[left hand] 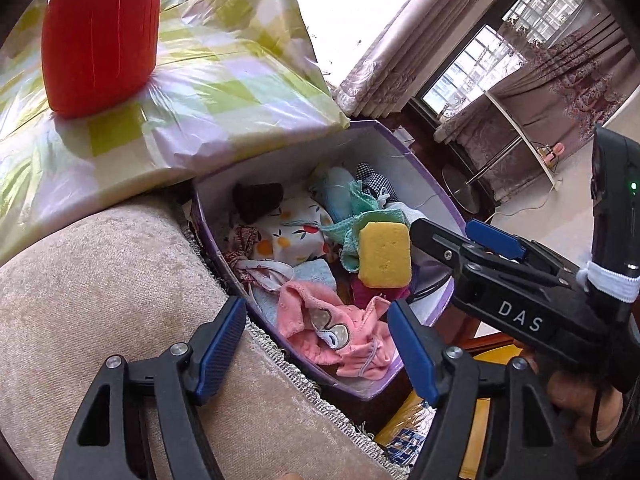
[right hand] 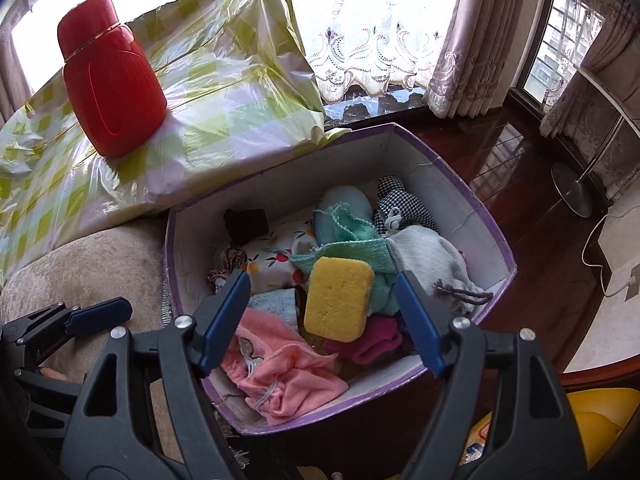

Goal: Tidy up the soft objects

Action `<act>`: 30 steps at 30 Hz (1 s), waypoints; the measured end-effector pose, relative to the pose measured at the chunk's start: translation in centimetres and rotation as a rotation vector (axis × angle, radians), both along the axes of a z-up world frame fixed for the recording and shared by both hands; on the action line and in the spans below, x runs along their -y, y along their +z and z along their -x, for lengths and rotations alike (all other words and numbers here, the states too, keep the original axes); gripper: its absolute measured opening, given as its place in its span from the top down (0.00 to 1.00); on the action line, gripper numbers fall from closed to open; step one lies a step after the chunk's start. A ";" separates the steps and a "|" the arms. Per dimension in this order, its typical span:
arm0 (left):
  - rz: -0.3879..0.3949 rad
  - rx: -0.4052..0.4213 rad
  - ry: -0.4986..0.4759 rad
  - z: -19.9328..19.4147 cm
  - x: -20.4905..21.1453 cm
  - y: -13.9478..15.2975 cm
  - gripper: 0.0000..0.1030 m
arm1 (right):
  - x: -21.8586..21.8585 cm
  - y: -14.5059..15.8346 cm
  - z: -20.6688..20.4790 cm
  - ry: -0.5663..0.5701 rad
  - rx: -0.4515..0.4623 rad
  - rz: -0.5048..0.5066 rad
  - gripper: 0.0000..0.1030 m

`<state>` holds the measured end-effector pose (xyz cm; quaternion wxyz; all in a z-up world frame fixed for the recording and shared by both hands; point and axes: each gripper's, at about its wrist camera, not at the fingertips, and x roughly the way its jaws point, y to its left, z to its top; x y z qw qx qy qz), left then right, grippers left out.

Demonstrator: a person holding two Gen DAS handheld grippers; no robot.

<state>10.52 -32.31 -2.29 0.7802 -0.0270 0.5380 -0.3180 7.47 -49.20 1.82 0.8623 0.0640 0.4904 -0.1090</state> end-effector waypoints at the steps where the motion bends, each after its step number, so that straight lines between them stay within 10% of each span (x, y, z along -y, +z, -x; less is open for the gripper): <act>1: 0.001 -0.001 -0.002 0.0 0.2 -0.1 0.25 | 0.1 0.0 0.0 -0.003 -0.001 0.002 0.24; 30: 0.033 -0.045 0.062 -0.9 -0.1 -0.4 0.23 | 0.6 -0.5 0.1 -0.018 -0.020 -0.005 0.24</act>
